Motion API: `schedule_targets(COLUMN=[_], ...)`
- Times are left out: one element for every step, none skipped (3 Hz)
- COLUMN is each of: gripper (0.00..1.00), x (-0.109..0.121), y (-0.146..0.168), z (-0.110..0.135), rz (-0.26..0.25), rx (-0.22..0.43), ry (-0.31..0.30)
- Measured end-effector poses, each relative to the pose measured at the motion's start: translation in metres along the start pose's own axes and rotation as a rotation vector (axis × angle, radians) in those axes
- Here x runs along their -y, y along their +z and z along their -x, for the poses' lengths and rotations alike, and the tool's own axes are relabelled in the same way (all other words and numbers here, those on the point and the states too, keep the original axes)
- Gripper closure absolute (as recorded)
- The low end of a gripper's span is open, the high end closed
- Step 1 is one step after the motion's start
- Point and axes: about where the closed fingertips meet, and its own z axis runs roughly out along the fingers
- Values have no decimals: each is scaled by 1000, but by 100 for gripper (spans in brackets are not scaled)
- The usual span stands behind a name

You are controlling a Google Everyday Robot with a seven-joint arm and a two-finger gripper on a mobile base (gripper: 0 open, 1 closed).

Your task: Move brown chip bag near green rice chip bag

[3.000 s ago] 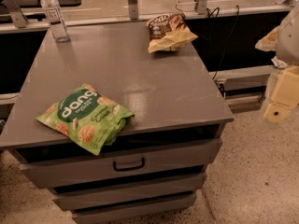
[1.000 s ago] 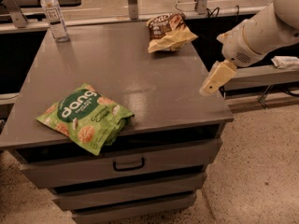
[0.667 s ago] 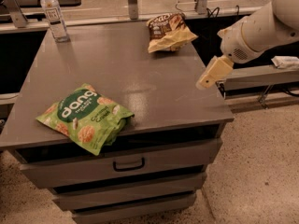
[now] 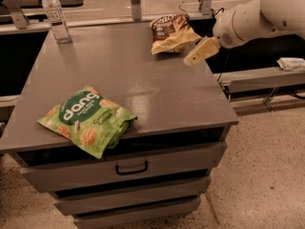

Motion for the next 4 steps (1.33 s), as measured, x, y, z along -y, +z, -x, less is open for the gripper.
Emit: schedule_targets(gripper=[0,0,0,16], x=[14,25,35,41], y=[35,69,100,121], z=[14,23,27,24], rz=[9,24,25,17], rx=[84,153,193,209], ry=[67,118,149,159])
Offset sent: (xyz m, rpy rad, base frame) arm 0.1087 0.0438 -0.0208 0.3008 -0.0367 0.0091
